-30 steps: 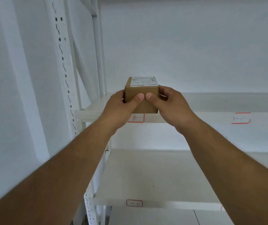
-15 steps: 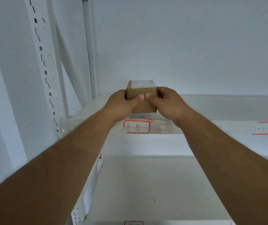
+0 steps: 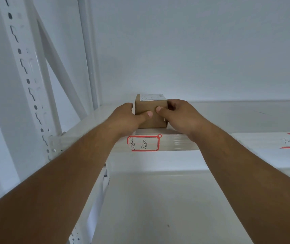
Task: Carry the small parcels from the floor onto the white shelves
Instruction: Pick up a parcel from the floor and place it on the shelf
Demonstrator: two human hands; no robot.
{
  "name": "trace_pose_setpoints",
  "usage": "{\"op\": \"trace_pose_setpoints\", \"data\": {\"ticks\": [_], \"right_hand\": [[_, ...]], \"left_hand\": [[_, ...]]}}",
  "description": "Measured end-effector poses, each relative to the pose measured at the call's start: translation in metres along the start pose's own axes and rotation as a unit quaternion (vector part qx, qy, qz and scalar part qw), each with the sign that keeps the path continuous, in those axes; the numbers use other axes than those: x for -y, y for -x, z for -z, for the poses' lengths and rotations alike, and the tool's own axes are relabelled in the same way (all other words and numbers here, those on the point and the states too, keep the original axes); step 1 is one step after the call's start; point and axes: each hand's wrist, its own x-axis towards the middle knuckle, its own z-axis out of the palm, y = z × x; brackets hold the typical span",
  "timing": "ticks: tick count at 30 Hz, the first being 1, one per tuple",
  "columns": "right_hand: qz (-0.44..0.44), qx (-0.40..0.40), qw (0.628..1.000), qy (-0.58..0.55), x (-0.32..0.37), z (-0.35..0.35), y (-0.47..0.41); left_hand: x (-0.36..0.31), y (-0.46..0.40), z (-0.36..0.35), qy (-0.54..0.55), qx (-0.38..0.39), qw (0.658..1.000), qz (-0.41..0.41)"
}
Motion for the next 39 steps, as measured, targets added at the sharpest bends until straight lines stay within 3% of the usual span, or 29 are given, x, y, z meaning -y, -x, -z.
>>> {"op": "trace_pose_setpoints", "data": {"ticks": [4, 10, 28, 34, 39], "right_hand": [[-0.001, -0.023, 1.000, -0.009, -0.002, 0.007, 0.018], [-0.008, 0.032, 0.999, -0.018, 0.004, 0.006, 0.022], [-0.065, 0.010, 0.998, -0.026, 0.008, -0.006, -0.016], [-0.069, -0.006, 0.996, -0.054, 0.013, 0.005, 0.006], [-0.051, -0.043, 0.996, -0.067, 0.020, 0.015, 0.051]], "left_hand": [[0.008, 0.020, 0.004, 0.040, -0.018, 0.999, -0.023], [0.006, 0.026, 0.002, 0.097, 0.016, 0.994, -0.045], [-0.003, -0.014, -0.003, 0.067, 0.014, 0.998, 0.002], [-0.006, 0.005, 0.005, 0.063, -0.011, 0.998, 0.007], [-0.018, 0.050, -0.001, 0.161, -0.082, 0.982, -0.053]]}}
